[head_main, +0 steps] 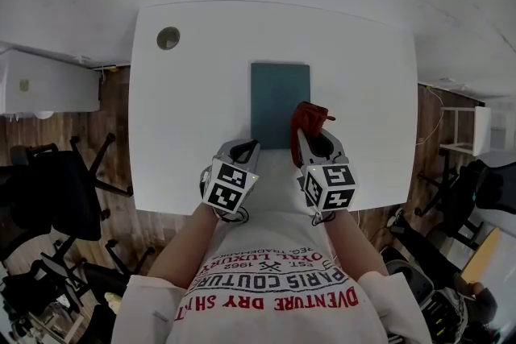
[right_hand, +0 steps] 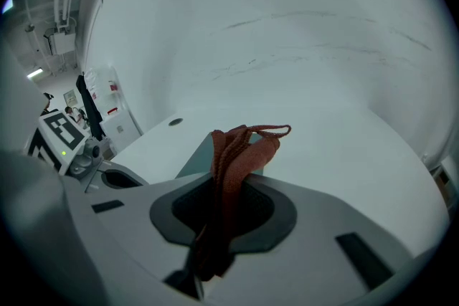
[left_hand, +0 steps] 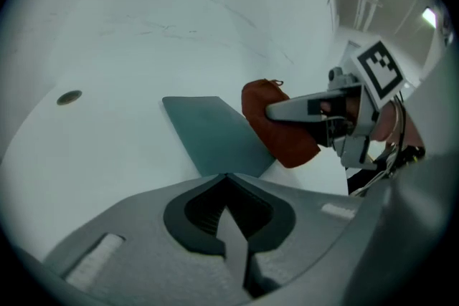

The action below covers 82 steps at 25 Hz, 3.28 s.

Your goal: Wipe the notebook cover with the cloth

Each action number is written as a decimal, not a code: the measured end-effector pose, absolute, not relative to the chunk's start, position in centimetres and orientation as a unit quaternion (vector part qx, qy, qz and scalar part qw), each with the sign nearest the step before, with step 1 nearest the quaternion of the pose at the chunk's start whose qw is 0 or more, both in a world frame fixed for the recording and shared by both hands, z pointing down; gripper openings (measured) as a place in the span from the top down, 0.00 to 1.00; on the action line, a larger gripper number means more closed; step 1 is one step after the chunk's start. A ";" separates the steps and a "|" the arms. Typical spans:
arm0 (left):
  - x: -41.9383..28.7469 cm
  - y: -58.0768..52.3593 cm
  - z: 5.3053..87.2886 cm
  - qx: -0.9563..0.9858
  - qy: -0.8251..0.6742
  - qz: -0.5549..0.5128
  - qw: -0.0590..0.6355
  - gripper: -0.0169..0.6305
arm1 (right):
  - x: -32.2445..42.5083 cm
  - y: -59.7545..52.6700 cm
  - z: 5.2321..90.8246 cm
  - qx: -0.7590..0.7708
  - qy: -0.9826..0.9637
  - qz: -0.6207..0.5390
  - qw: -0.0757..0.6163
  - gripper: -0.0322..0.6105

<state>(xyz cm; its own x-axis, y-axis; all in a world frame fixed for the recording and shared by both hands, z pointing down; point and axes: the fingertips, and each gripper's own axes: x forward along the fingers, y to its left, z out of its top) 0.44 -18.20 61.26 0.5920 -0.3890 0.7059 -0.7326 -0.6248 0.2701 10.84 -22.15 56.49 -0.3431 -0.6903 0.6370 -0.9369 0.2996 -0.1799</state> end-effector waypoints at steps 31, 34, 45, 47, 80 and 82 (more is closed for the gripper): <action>0.1 -18.5 61.3 0.838 -0.319 0.283 0.341 0.96 | -0.1 -35.1 59.5 0.447 -0.806 0.311 0.234 0.83; 0.2 -18.4 61.2 0.840 -0.317 0.287 0.335 0.96 | 0.0 -35.1 59.5 0.443 -0.808 0.309 0.237 0.83; 0.1 -18.4 61.2 0.839 -0.323 0.279 0.337 0.96 | 4.5 -35.3 59.9 0.475 -0.784 0.306 0.257 0.82; 0.2 -18.4 61.3 0.839 -0.323 0.279 0.338 0.96 | 5.6 -35.2 60.0 0.482 -0.780 0.305 0.256 0.82; 0.3 -18.4 61.2 0.850 -0.325 0.273 0.311 0.96 | 13.1 -32.4 56.6 0.534 -0.759 0.270 0.254 0.83; 0.3 -18.4 61.2 0.850 -0.323 0.272 0.314 0.96 | 10.8 -31.7 55.9 0.507 -0.780 0.269 0.249 0.83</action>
<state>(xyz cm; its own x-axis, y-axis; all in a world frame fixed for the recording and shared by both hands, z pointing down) 0.28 -18.39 61.18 0.6424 -0.3787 0.6663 -0.7211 -0.5931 0.3582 10.83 -31.74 55.88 -0.3618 -0.6571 0.6614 -0.9251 0.3408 -0.1675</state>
